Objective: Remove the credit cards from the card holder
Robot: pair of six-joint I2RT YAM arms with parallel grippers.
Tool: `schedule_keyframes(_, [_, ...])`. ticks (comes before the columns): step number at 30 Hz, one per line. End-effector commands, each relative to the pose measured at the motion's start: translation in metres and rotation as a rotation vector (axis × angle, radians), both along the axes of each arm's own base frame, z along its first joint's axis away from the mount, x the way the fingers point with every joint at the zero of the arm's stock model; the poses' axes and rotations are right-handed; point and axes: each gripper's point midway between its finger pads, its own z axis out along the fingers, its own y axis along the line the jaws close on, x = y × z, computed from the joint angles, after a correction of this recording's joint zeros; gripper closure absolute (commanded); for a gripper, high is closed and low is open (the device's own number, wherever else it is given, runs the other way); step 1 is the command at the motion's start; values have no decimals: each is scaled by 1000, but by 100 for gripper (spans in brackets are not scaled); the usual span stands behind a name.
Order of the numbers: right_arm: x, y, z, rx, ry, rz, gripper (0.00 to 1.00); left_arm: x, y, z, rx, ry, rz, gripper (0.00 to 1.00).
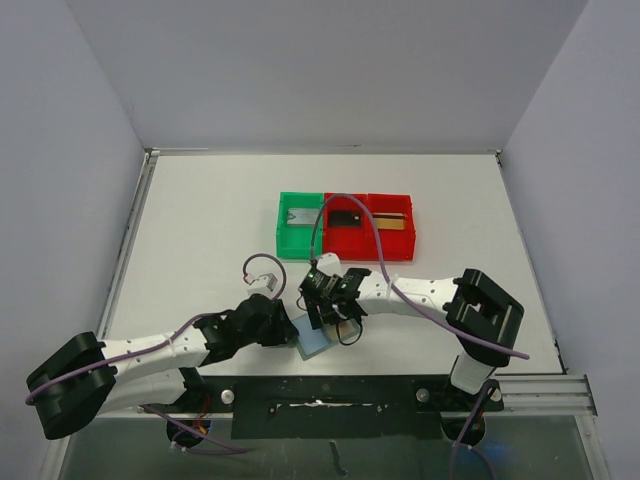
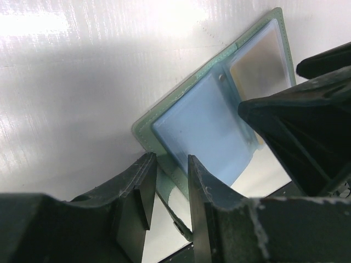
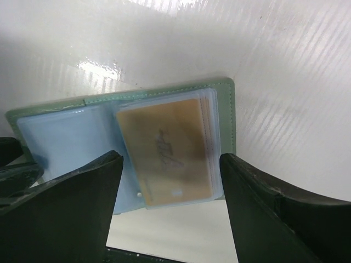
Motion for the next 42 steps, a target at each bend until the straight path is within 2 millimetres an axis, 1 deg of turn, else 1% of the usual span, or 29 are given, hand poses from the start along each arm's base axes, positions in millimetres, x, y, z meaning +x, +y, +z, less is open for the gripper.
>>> schedule_keyframes(1, [-2,7,-11,22,21,14,29,13,-19,27,-77,-61,-13,72])
schedule_keyframes(3, [-3,7,-14,14,30,15,31,13,-18,26,-77,-60,-13,73])
schedule_keyframes(5, [-4,8,-14,10,29,16,37,13,-18,26,-74,-60,-13,73])
schedule_keyframes(7, [-2,6,-10,-4,16,8,42,13,-18,26,-74,-60,-13,73])
schedule_keyframes(11, [0,3,-1,-41,-14,0,46,14,-18,26,-75,-62,-12,73])
schedule_keyframes(15, [0,3,5,-83,-32,5,45,14,-19,26,-74,-61,-14,73])
schedule_keyframes(22, [-3,6,2,-107,-29,9,40,14,-20,25,-71,-60,-18,73])
schedule_keyframes(23, [-3,6,2,-108,-30,7,39,13,-20,25,-71,-59,-19,74])
schedule_keyframes(26, [-3,7,3,-105,-30,13,40,14,-20,25,-71,-59,-19,74])
schedule_keyframes(30, [-4,8,3,-97,-29,17,38,14,-20,26,-73,-60,-19,74])
schedule_keyframes(35, [-5,11,1,-77,-23,23,35,14,-21,26,-74,-61,-19,74])
schedule_keyframes(38, [-7,10,-3,-75,-13,24,34,14,-21,26,-74,-60,-20,74])
schedule_keyframes(42, [-8,11,-5,-62,-4,28,36,14,-21,26,-75,-60,-19,74])
